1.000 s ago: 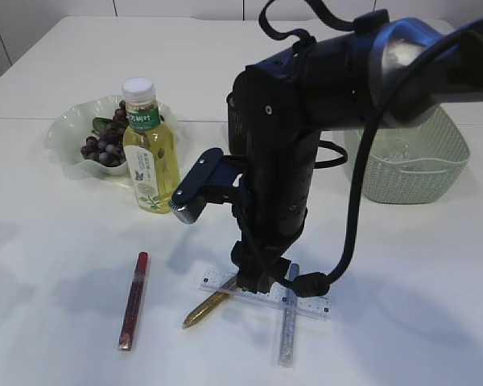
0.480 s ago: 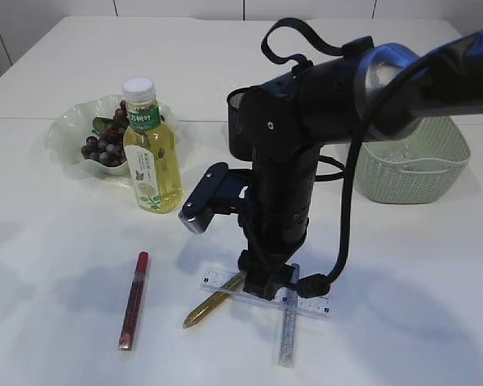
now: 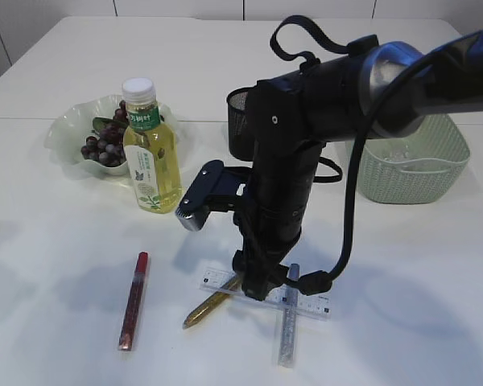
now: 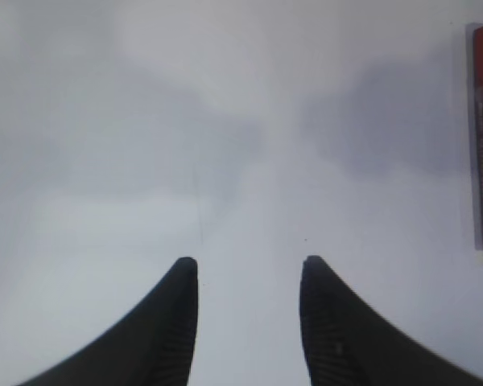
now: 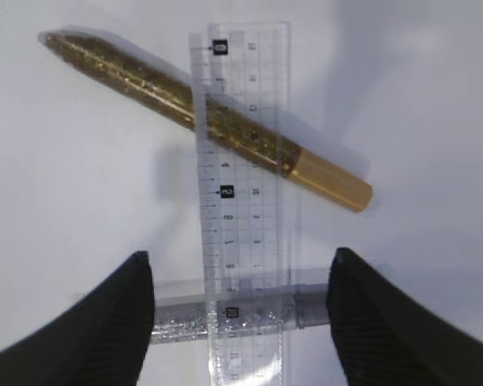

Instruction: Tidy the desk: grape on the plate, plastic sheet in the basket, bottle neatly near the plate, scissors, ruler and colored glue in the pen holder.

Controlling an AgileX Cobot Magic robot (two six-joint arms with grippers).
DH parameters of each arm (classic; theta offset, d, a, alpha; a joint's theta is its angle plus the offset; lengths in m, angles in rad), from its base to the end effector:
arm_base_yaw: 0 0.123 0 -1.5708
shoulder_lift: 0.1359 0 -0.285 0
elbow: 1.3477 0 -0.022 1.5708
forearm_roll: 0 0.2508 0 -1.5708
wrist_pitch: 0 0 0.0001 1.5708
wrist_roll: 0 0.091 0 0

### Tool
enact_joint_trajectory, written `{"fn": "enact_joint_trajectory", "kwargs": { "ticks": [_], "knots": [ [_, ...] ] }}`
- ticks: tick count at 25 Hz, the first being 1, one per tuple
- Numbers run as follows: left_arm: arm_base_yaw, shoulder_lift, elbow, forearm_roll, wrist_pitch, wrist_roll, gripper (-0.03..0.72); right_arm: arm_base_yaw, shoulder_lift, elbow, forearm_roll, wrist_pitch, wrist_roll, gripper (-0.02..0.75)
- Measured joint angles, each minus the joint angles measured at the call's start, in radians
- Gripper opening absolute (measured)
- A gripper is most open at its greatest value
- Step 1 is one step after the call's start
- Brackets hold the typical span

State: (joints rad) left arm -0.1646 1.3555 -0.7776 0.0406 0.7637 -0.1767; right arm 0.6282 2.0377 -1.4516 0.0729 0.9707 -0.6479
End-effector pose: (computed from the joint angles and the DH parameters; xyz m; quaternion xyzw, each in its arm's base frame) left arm 0.2344 -0.0363 0.2218 0.0063 0.9874 -0.0108 0.1580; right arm 0.3217 0.2404 0.1667 -0.5792 0.8130 0.0306 0.0508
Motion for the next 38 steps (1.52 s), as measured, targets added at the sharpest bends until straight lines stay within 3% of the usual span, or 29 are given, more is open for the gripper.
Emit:
{"fn": "enact_joint_trajectory", "kwargs": {
  "ticks": [9,25,38],
  "knots": [
    [0.000,0.000,0.000,0.000,-0.004,0.000,0.300,0.000,0.046,0.000,0.016,-0.013,-0.011,0.566],
    [0.000,0.000,0.000,-0.003,-0.004,0.000,0.299,0.000,0.087,0.000,0.002,-0.054,-0.009,0.563],
    [0.000,0.000,0.000,-0.007,-0.015,0.000,0.299,0.000,0.087,0.000,0.002,-0.058,-0.008,0.398]
  ]
}}
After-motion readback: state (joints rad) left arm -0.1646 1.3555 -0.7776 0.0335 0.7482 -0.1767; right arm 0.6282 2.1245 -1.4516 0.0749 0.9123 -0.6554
